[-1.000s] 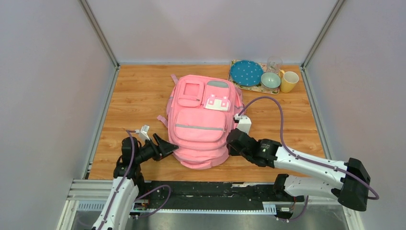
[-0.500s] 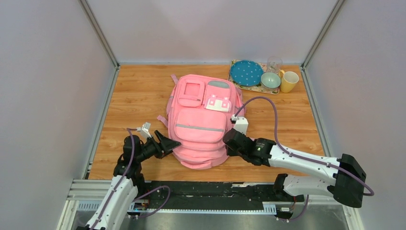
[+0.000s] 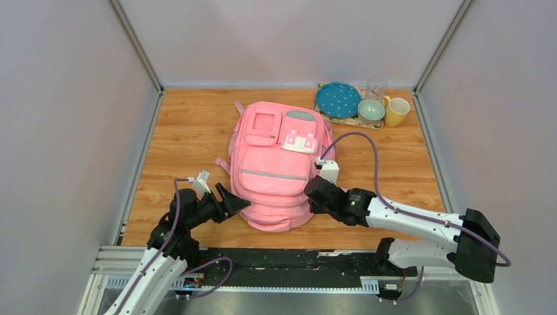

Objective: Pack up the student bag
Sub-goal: Zip the student bag at the center of the board.

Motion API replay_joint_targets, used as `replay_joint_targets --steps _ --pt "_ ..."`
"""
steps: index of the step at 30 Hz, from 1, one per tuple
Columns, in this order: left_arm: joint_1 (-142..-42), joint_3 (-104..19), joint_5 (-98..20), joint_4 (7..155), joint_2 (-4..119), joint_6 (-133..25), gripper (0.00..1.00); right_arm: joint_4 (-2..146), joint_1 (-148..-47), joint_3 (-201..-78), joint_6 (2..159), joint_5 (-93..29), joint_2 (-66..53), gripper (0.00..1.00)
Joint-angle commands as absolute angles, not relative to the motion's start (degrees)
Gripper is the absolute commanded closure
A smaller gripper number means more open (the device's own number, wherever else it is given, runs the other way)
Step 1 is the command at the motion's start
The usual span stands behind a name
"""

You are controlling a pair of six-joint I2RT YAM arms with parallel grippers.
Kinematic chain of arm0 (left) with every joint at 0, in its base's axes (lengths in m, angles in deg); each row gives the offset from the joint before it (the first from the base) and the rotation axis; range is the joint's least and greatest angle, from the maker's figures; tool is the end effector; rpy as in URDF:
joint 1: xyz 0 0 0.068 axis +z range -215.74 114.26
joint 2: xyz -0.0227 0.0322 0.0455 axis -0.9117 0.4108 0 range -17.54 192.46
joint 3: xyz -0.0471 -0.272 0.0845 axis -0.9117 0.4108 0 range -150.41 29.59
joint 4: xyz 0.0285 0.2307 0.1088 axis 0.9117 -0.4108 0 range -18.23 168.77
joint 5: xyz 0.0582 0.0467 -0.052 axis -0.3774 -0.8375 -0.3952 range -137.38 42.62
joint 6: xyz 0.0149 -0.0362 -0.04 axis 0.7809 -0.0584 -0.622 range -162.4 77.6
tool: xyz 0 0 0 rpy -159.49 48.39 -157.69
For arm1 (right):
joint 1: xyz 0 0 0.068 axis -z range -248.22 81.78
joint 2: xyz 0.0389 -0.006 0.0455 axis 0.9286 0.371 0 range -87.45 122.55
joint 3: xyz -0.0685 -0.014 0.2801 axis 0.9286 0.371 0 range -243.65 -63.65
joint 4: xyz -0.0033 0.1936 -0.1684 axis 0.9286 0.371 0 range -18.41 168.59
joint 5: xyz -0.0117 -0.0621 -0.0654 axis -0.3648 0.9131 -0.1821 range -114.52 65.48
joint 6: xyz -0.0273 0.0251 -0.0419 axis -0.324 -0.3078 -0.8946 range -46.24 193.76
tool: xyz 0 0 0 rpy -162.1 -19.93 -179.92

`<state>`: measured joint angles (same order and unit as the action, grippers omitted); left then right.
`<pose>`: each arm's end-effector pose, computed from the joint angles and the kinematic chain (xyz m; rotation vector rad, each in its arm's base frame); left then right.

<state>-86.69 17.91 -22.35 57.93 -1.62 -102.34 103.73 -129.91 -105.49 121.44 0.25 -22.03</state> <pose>0.0808 -0.0484 0.1864 -0.4431 2.1860 -1.2842 0.1133 0.1760 0.2374 -0.1332 2.4387 0.3038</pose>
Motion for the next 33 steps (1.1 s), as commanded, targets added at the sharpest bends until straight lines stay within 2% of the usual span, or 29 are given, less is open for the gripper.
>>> replay_joint_targets --steps 1,9,16,18,19,21,22,23,33 --pt "-87.5 15.6 -25.4 49.7 -3.7 -102.1 0.2 102.9 -129.7 -107.9 121.0 -0.8 -21.0 1.0" --pt "-89.2 14.5 -23.7 53.2 -0.4 -101.4 0.19 102.4 -129.7 -108.7 121.5 -1.5 -20.1 1.0" --pt "-97.3 16.2 -27.9 61.5 5.8 -102.1 0.19 102.7 -129.7 -108.9 121.6 -1.9 -20.6 1.0" --pt "-100.9 16.1 -29.9 63.6 8.2 -101.7 0.29 103.1 -129.7 -108.9 121.5 -1.8 -20.9 1.0" --pt "-101.5 15.7 -31.6 64.0 8.9 -101.2 0.47 103.3 -129.7 -108.8 121.4 -1.8 -21.3 1.0" --pt "-102.4 15.8 -32.5 65.4 10.7 -100.8 0.71 104.1 -129.7 -108.7 121.3 -1.1 -21.6 1.0" --pt "-102.4 16.0 -32.9 65.8 11.1 -100.4 0.93 104.6 -129.7 -108.7 121.2 -0.5 -21.8 1.0" --pt "-102.4 15.9 -33.2 65.4 11.6 -100.0 1.0 106.3 -129.7 -108.9 121.2 1.2 -21.8 1.0" --pt "-102.4 7.0 -50.3 45.2 8.7 -87.1 1.0 107.8 -124.1 -107.9 115.8 2.5 -25.5 1.0"
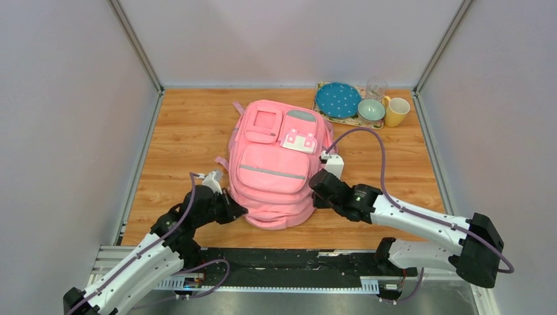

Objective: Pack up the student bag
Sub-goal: Zip the student bag at the center of the board.

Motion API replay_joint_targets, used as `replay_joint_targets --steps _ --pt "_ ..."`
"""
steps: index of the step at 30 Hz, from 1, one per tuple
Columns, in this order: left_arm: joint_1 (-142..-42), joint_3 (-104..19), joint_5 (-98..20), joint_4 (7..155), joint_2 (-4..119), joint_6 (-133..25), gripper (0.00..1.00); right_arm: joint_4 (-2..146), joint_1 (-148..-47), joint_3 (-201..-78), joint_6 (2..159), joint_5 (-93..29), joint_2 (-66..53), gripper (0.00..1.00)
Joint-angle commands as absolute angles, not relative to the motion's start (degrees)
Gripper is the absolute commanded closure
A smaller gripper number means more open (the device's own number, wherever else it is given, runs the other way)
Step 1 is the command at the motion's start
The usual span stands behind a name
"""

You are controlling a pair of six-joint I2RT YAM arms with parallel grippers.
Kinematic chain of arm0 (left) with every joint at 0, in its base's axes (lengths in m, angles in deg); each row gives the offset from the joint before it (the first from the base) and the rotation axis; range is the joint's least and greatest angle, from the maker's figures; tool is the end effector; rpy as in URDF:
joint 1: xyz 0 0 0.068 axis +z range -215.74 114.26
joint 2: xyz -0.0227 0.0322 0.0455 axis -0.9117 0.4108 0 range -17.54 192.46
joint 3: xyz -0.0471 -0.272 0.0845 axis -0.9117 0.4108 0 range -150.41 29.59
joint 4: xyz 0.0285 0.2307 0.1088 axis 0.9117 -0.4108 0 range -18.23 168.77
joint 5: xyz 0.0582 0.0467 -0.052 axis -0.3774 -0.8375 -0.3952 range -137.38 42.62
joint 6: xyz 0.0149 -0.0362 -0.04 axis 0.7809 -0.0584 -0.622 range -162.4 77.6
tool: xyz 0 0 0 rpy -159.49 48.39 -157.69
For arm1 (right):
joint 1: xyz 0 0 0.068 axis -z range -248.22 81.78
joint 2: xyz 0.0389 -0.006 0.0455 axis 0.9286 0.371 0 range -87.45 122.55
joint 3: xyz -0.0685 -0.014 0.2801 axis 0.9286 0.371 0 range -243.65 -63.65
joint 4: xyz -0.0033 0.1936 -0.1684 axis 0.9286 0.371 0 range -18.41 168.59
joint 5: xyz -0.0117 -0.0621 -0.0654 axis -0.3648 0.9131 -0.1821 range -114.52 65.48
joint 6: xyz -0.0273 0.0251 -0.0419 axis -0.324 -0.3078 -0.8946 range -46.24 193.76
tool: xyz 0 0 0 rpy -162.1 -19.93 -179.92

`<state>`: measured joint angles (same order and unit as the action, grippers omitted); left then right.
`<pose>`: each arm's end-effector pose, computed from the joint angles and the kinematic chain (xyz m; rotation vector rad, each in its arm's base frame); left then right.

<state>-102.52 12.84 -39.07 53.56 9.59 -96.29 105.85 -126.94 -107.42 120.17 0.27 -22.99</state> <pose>0.0836 -0.0695 0.1919 -0.2668 2.3716 -0.9935 0.1216 0.1688 0.2486 -0.0925 2.4266 0.2837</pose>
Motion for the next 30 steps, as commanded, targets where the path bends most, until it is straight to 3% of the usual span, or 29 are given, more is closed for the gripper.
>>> replay_joint_targets --steps 1,15,30 --pt "-102.3 5.3 -51.8 43.9 9.2 -84.9 1.0 107.5 -123.6 -107.9 115.0 2.4 -26.2 1.0" --pt "-102.3 0.9 -53.4 38.9 14.4 -77.7 1.0 101.2 -107.6 -109.3 104.4 -0.5 -21.9 1.0" --pt "-102.3 3.8 -49.9 39.9 13.0 -78.3 1.0 95.8 -94.9 -112.8 104.5 -8.1 -16.4 1.0"
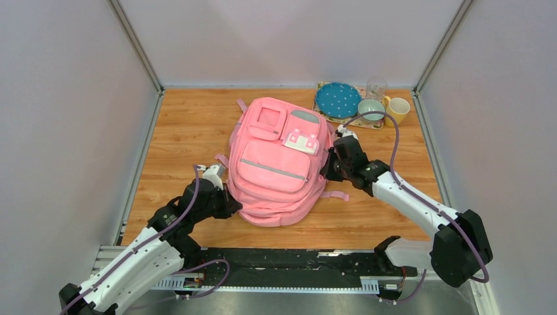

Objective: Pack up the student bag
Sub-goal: Zip the student bag at the center of the board.

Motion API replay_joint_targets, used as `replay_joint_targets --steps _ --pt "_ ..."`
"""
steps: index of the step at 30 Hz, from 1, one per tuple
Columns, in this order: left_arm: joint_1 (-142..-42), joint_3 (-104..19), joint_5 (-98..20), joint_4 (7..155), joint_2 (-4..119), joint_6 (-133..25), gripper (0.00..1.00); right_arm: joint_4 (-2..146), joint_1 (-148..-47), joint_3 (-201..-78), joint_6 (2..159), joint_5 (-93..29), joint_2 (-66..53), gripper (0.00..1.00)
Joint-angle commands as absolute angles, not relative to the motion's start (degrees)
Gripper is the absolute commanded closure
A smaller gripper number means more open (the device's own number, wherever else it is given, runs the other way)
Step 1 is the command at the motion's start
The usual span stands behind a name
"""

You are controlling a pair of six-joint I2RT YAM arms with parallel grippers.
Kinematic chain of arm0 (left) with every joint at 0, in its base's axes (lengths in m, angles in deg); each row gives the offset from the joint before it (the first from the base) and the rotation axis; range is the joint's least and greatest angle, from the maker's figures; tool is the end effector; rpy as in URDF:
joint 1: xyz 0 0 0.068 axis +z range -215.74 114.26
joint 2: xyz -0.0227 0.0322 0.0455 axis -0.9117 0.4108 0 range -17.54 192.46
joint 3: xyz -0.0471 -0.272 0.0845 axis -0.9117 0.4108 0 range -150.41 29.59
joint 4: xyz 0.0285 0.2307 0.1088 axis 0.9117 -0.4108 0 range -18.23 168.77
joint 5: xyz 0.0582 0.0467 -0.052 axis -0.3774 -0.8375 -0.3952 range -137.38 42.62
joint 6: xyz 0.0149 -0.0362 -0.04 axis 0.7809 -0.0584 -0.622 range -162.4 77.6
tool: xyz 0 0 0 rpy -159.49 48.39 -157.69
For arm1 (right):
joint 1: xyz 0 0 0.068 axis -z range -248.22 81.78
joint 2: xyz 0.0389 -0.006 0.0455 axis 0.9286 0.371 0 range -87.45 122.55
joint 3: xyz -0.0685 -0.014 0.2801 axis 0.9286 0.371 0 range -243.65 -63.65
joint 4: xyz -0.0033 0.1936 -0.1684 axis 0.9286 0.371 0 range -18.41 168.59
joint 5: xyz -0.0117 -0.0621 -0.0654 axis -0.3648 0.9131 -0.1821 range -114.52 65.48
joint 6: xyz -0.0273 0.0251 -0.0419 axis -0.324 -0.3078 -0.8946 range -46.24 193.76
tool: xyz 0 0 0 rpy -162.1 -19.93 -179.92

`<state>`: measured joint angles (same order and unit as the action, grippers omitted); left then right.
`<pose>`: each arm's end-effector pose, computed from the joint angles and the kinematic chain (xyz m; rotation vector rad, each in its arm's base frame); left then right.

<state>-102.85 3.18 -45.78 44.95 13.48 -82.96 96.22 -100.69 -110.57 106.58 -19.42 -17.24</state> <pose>0.0886 -0.0684 0.2286 -0.0550 2.3533 -0.7386 0.2082 0.1283 0.2541 0.0495 2.4452 0.4156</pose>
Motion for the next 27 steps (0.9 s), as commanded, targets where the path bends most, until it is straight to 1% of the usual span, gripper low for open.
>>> replay_joint_targets --steps 1,4,6,9,10,12,13,15,16,17,18,19,20,23,26,27 --pt "-102.3 3.8 -49.3 40.3 13.0 -78.2 1.0 95.8 -94.6 -112.6 104.6 -9.0 -16.6 1.0" --pt "-102.3 4.5 -47.7 41.9 12.8 -77.9 1.0 95.2 -93.9 -112.2 104.8 -9.4 -16.9 1.0" --pt "-102.3 6.0 -43.6 44.7 12.1 -77.3 1.0 95.4 -93.4 -111.6 105.2 -9.4 -17.0 1.0" --pt "-102.3 9.4 -35.0 52.6 10.8 -79.4 1.0 96.5 -92.6 -111.8 106.4 -8.5 -16.9 1.0" --pt "-102.3 10.3 -29.9 57.3 10.7 -80.2 1.0 97.6 -92.7 -112.5 106.8 -8.0 -16.8 1.0" --pt "-102.3 12.2 -23.8 62.0 11.9 -81.4 1.0 101.9 -92.6 -114.3 107.4 -7.1 -16.9 1.0" --pt "-102.3 12.3 -17.8 65.2 12.8 -81.7 1.0 102.6 -92.7 -114.3 107.6 -6.9 -17.1 1.0" --pt "-102.4 11.6 -13.0 66.7 15.8 -81.0 1.0 104.1 -92.7 -113.8 107.9 -6.5 -18.4 0.99" --pt "-102.3 10.9 -10.9 65.8 16.7 -80.4 1.0 104.3 -92.7 -113.6 107.9 -6.4 -18.7 0.97" --pt "-102.4 10.1 -10.5 64.7 18.0 -79.5 1.0 104.8 -92.7 -113.2 108.1 -6.4 -19.2 0.88" --pt "-102.4 8.3 -11.0 63.4 18.6 -77.2 0.9 105.1 -92.7 -113.0 108.5 -6.3 -20.2 0.81" --pt "-102.4 7.1 -11.6 59.9 19.3 -76.0 0.75 105.2 -92.7 -112.5 108.5 -7.2 -20.7 0.74" --pt "-102.4 6.0 -12.4 58.1 19.5 -74.7 0.52 105.3 -92.7 -112.4 108.1 -8.0 -21.1 0.67" --pt "-102.4 1.2 -17.1 50.5 20.3 -69.1 0.33 108.1 -92.6 -113.3 108.5 -8.9 -22.5 0.61" --pt "-102.4 -3.5 -24.8 43.5 20.8 -66.6 0.24 112.0 -92.7 -113.8 109.6 -8.6 -24.8 0.6" --pt "-102.4 -5.5 -29.4 42.0 20.6 -66.3 0.23 112.5 -92.6 -113.7 110.1 -9.1 -26.7 0.6"
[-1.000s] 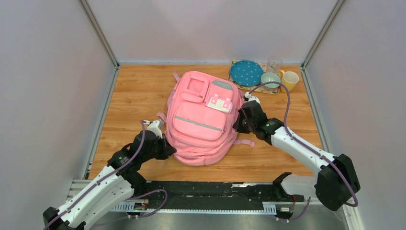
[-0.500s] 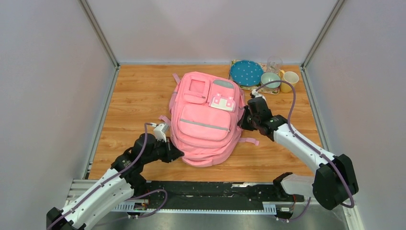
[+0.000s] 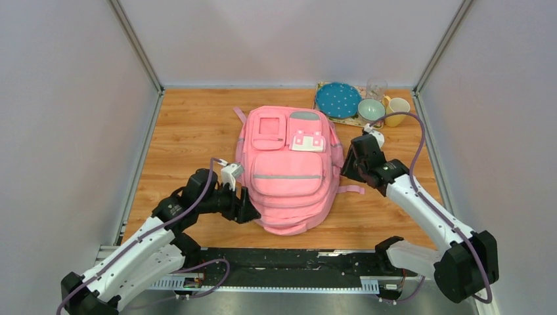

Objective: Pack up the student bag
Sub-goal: Zip the student bag at the center of the board.

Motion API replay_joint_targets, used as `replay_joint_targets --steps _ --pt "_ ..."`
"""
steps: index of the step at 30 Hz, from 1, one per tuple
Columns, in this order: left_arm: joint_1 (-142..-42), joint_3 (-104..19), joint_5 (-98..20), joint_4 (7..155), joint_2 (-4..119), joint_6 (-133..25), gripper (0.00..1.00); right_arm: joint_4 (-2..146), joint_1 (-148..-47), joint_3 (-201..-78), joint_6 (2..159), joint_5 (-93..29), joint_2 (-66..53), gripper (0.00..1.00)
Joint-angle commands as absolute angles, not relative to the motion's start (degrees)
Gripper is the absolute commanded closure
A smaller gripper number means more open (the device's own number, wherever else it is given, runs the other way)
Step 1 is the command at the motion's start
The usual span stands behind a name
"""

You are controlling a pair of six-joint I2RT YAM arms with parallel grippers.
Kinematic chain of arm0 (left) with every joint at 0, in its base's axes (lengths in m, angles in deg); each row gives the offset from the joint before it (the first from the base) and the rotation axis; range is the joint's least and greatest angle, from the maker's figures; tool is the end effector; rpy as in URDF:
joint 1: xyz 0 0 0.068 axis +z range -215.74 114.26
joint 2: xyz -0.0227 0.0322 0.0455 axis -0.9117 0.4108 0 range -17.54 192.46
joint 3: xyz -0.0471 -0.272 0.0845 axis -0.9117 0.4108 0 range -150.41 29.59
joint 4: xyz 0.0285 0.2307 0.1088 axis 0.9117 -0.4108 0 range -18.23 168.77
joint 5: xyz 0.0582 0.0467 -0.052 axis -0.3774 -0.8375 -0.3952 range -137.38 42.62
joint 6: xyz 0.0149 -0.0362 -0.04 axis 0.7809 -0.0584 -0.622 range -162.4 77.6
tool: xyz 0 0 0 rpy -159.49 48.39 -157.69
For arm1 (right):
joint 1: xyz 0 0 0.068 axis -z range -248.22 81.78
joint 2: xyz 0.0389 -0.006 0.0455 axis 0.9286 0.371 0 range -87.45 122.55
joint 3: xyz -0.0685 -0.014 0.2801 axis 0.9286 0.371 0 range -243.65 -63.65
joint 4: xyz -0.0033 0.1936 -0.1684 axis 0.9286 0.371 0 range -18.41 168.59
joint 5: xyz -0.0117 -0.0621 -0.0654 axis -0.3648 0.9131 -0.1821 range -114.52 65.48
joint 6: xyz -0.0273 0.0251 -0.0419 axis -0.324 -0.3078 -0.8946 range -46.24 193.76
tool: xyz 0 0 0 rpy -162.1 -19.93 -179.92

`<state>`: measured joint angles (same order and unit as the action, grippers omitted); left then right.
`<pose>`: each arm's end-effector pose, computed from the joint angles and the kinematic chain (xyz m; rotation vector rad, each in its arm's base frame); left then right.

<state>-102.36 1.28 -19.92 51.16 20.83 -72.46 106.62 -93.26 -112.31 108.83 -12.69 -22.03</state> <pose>0.0958 -0.0934 0.2386 0.4223 2.3650 -1.1308 0.2023 0.0857 0.2689 0.3028 2.4404 0.2059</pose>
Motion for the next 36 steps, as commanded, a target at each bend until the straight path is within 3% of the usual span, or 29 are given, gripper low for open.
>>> replay_joint_targets --steps 1,10,13,16,20,27,36 --pt "-102.4 -6.4 -31.9 39.9 20.2 -66.2 0.22 112.8 -92.6 -113.3 110.8 -10.4 -27.9 0.59" --pt "-102.5 -7.1 -55.3 42.6 10.5 -66.2 0.2 109.4 -92.5 -102.4 119.5 -21.2 -39.5 0.5" --pt "-102.4 -8.7 -57.1 42.7 15.4 -64.6 0.2 108.7 -92.7 -100.7 123.0 -23.5 -41.9 0.13" --pt "-102.3 -9.1 -53.7 47.1 20.6 -62.9 0.2 108.9 -92.7 -100.0 125.2 -27.0 -43.8 0.11" --pt "-101.0 -9.0 -59.2 50.9 24.8 -63.4 0.13 109.6 -92.7 -99.0 126.1 -28.9 -47.7 0.11" --pt "-88.7 -4.7 -42.3 62.2 26.6 -66.7 0.11 112.8 -92.7 -95.4 127.7 -30.2 -55.5 0.1" --pt "-87.3 5.0 -27.2 73.1 31.6 -75.1 0.16 108.3 -92.7 -93.4 130.3 -35.2 -55.7 0.1"
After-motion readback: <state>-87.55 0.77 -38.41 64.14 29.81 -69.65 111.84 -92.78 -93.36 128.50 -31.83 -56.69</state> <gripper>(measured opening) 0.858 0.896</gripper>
